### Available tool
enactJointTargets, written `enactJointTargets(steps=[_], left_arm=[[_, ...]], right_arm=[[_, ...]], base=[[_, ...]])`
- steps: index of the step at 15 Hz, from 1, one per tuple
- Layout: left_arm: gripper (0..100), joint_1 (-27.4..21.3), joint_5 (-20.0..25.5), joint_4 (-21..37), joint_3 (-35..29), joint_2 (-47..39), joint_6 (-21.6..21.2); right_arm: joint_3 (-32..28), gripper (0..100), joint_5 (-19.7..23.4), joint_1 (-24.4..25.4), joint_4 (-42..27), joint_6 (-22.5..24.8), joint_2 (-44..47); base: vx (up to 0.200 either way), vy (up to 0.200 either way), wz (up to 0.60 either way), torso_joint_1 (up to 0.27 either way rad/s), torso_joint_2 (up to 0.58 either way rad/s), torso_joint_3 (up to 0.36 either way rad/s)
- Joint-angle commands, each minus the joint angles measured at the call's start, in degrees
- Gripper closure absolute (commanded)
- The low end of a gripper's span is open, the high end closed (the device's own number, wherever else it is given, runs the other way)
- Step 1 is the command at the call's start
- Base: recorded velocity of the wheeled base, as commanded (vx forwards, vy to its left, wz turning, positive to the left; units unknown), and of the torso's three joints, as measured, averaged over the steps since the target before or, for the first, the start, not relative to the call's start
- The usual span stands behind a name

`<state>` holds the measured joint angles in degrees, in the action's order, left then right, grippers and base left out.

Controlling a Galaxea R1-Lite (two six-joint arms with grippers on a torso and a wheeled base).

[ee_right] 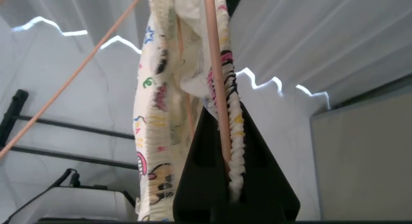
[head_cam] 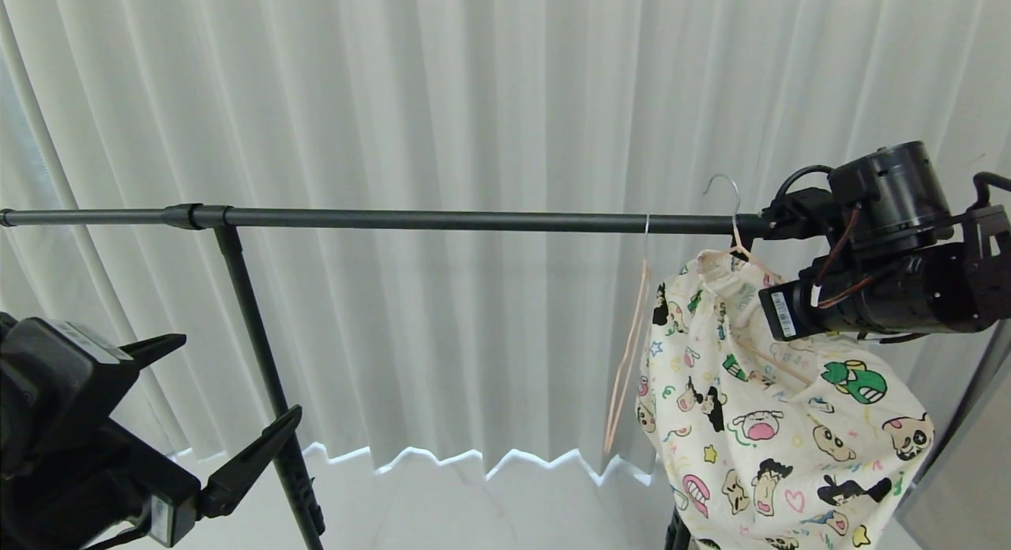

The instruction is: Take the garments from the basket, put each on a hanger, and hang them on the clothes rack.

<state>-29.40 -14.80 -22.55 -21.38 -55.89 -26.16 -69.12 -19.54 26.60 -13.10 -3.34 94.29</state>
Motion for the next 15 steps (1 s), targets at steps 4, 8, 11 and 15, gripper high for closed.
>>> enactJointTargets(steps=[4, 8, 11, 15], left_arm=[[0, -0.3, -0.1, 0.0, 0.0, -0.1, -0.3], [0, -0.3, -0.1, 0.0, 0.0, 0.0, -1.4], [0, -0.3, -0.2, 0.0, -0.1, 0.0, -1.9], [0, -0.3, -0.2, 0.0, 0.0, 0.0, -2.0]], right_arm=[[0.2, 100, -0.1, -0.8, 0.5, -0.9, 2.7], [0.1, 100, -0.9, -1.5, 2.2, -1.3, 5.3], [0.2, 100, -1.1, -2.0, 2.2, -1.6, 6.1], [0.0, 100, -1.2, -2.0, 2.2, -1.6, 6.8]], base=[[0.000, 0.000, 0.00, 0.000, 0.00, 0.000], [0.000, 0.000, 0.00, 0.000, 0.00, 0.000], [0.000, 0.000, 0.00, 0.000, 0.00, 0.000], [0.000, 0.000, 0.00, 0.000, 0.00, 0.000]])
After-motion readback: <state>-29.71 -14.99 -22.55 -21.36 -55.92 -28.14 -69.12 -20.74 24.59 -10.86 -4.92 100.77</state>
